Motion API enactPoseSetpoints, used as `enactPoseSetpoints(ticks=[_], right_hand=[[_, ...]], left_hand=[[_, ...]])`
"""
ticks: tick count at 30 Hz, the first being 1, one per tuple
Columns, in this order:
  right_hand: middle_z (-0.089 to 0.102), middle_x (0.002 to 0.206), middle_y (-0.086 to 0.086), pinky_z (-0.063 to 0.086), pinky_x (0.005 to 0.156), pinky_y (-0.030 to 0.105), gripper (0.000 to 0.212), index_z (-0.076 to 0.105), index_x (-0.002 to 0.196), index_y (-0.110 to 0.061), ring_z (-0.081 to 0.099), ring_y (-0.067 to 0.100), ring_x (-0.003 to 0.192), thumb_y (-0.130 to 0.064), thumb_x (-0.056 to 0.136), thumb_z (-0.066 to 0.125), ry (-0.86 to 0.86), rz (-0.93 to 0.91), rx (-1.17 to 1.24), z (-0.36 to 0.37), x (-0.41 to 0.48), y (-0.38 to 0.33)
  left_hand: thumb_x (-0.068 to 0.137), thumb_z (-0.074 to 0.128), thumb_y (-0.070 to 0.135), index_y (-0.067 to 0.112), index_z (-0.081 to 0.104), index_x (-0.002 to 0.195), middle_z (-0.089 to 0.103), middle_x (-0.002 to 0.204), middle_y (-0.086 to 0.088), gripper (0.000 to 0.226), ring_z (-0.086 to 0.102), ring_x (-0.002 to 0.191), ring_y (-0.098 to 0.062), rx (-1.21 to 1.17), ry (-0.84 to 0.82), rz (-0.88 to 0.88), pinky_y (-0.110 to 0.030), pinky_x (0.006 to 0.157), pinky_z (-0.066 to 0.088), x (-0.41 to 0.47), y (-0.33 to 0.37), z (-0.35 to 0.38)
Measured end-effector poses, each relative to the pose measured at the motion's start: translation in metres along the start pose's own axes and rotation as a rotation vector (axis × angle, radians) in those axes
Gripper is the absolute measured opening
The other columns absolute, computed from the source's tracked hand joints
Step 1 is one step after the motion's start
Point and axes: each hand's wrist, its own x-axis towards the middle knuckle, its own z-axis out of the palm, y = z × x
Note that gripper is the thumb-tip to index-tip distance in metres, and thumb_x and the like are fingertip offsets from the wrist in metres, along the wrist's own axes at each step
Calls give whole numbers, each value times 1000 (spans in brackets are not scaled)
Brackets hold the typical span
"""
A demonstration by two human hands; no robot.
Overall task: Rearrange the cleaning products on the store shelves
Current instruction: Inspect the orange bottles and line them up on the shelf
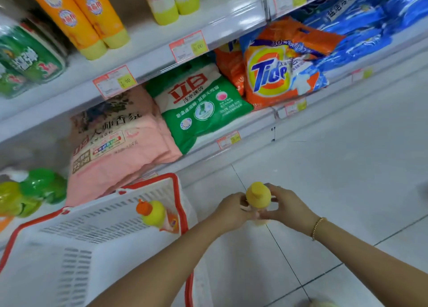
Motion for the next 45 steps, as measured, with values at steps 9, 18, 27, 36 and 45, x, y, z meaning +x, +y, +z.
enactPoseSetpoints(ticks=[9, 18, 27, 36, 45], right_hand=[[68, 95, -18, 51, 72, 14, 49, 59, 101, -36, 62, -3, 93, -18, 64, 85, 206, -157, 249, -65, 30, -121], [70, 94, -15, 49, 70, 9, 45, 60, 103, -26, 63, -4, 89, -15, 67, 84, 361, -603, 255, -111, 82, -298], [66, 95, -15, 48, 72, 11, 51, 59, 110, -21, 59, -7, 85, -18, 66, 85, 363, -692, 27, -99, 175, -383], [69, 108, 0, 53, 78, 25, 50, 59, 116, -12, 64, 12, 94, -17, 72, 81, 242, -500, 27, -79, 246, -385], [66, 117, 3, 54, 89, 37, 48, 55, 125, -13, 63, 19, 105, -25, 82, 72, 123, -376, 56, -73, 261, -397]], left_hand=[[50, 88, 46, 29, 60, 115, 65, 116, 8, 73, 60, 111, -15, -362, 365, 230, -39, 94, 53, -23, 24, -48], [78, 73, 5, 26, 63, 120, 63, 113, 4, 48, 60, 96, 9, -371, 820, 744, -7, 80, 46, -99, 135, -199], [81, 74, 19, 16, 61, 121, 66, 111, 3, 42, 59, 103, -10, -79, 1017, 544, -15, 80, 43, -98, 109, -317], [81, 74, 34, 10, 47, 136, 45, 135, -11, 66, 53, 118, -26, 128, 1026, 314, -32, 100, 43, -81, 47, -367], [86, 68, 12, 11, 40, 142, 54, 137, -5, 63, 58, 113, -23, -18, 1063, 335, -26, 88, 43, -69, 50, -382]])
